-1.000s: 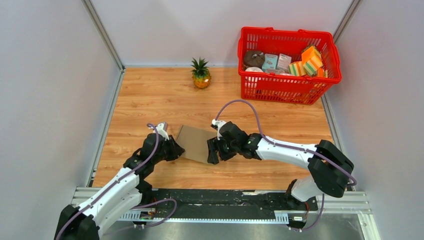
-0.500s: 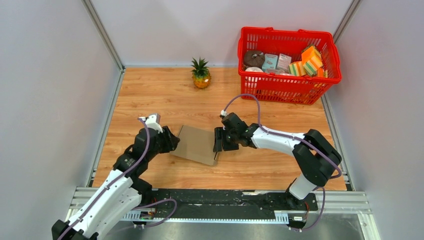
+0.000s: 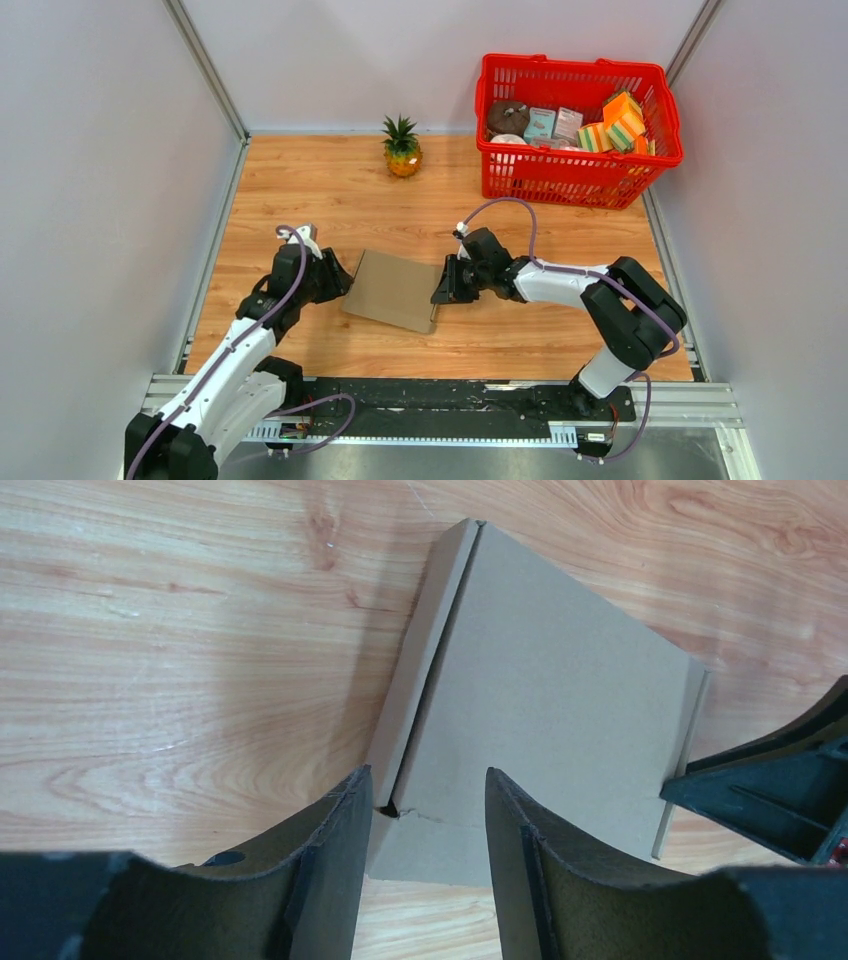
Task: Fold the paper box
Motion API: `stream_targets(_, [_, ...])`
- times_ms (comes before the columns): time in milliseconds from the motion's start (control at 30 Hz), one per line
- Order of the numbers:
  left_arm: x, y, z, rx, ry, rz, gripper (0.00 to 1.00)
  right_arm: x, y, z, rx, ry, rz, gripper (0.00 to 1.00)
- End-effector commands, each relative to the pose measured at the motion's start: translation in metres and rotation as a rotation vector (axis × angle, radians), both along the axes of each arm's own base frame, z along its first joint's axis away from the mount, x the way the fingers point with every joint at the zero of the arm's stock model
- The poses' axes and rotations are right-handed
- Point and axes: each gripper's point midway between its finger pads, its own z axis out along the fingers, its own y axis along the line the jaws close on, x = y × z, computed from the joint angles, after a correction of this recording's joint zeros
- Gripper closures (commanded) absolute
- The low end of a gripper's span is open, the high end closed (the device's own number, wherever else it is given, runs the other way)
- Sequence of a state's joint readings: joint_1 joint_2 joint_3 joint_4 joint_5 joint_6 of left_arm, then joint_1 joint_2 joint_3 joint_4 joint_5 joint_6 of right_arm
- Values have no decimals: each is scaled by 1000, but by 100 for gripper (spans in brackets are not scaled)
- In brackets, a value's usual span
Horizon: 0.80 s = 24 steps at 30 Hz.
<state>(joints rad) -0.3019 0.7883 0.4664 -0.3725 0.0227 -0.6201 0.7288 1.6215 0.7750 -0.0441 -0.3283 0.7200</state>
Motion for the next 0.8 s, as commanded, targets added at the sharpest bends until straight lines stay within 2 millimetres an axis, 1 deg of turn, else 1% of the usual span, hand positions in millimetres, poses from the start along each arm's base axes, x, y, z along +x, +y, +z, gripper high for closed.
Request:
stream_targets(0, [5, -9, 10, -50, -54, -53, 46, -1, -17, -17, -5, 15, -37, 77])
stream_targets(133, [-2, -15, 11, -91, -68, -83, 42, -1, -22, -24, 8, 29, -48, 81])
stream_targets(200, [-5, -16, 9, -98, -66, -97, 36, -2, -26, -26, 15, 36, -58, 81])
stream_targets(233, [-7, -17, 10, -104, -69, -106, 35, -4, -29, -29, 14, 40, -63, 81])
stream_targets(300, [-11, -15, 6, -82, -53, -116, 34, -3, -33, -30, 16, 41, -72, 81])
stream_targets(400, [-14, -5, -1, -27, -40, -103, 33, -4, -37, -33, 11, 42, -69, 82])
stream_targets(433, [-14, -6, 1, -33, -48, -108, 32, -4, -38, -34, 8, 44, -71, 82])
stream_targets(533, [-14, -22, 9, -99, -97, -182, 29, -4, -41, -34, 4, 30, -67, 82])
stream_targets(600, [-9, -28, 18, -119, -126, -211, 28, -2, -44, -35, -10, 19, -70, 83])
stream_targets(633, [-10, -32, 18, -127, -115, -232, 28, -3, -47, -37, -23, 19, -70, 83])
stream_targets(700, [-8, -32, 20, -113, -115, -249, 27, -2, -52, -37, -28, 14, -82, 83])
stream_targets(767, [-8, -32, 17, -98, -100, -261, 27, -1, -55, -38, -36, 4, -79, 83])
